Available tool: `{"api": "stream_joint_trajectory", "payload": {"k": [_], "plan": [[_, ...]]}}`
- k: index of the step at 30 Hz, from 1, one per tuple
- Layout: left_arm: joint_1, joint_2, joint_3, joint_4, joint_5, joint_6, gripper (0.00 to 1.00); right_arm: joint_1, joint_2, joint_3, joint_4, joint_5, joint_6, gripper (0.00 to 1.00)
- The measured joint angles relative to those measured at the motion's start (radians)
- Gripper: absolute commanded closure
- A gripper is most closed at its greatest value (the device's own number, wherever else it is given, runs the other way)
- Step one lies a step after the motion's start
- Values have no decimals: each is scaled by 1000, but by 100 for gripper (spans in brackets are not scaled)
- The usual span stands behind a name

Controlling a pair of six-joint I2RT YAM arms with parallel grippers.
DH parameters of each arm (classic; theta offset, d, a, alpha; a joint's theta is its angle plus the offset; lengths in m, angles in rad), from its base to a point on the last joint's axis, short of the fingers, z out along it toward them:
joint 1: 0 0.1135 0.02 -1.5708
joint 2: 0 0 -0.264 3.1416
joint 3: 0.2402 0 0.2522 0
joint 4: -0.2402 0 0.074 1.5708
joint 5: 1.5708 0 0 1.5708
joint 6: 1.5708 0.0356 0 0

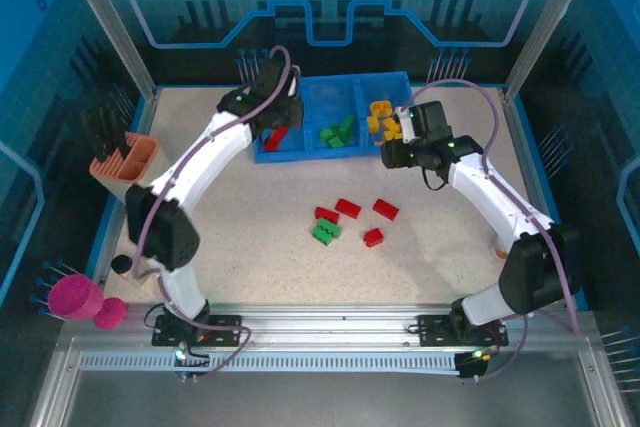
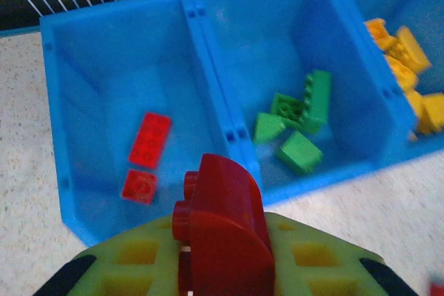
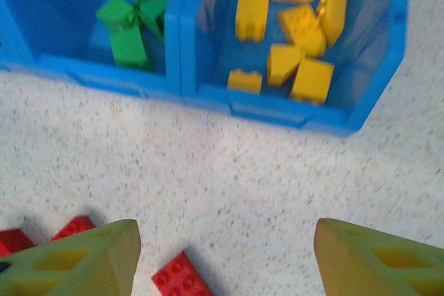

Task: Sort the legos into containers by color
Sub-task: Place the lego in the container.

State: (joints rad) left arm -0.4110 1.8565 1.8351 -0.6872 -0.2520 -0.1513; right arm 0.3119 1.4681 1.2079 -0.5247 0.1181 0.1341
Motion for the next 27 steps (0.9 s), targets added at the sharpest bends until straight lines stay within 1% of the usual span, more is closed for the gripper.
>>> {"api": "stream_joint_trajectory", "payload": {"k": [5, 9, 12, 15, 20, 23, 27], "plan": [[42, 247, 174, -7, -6, 3, 90, 0, 0, -56, -15, -24, 27, 31], [74, 399, 308, -47, 6, -4, 88, 0, 0, -91, -18, -48, 33, 26], [100, 478, 412, -77, 13, -8, 88, 0, 17, -103, -23, -72, 27, 23], [118, 521, 487, -95, 15, -12, 87, 0, 82, -103, -29, -106, 14, 17], [127, 552, 525, -106, 29, -34, 86, 3, 197, -100, -68, -127, -19, 13], [127, 579, 532, -116, 35, -34, 86, 9, 225, -93, -93, -127, -34, 11], [126, 612, 532, -127, 40, -39, 83, 20, 225, -85, -106, -125, -54, 10]]}}
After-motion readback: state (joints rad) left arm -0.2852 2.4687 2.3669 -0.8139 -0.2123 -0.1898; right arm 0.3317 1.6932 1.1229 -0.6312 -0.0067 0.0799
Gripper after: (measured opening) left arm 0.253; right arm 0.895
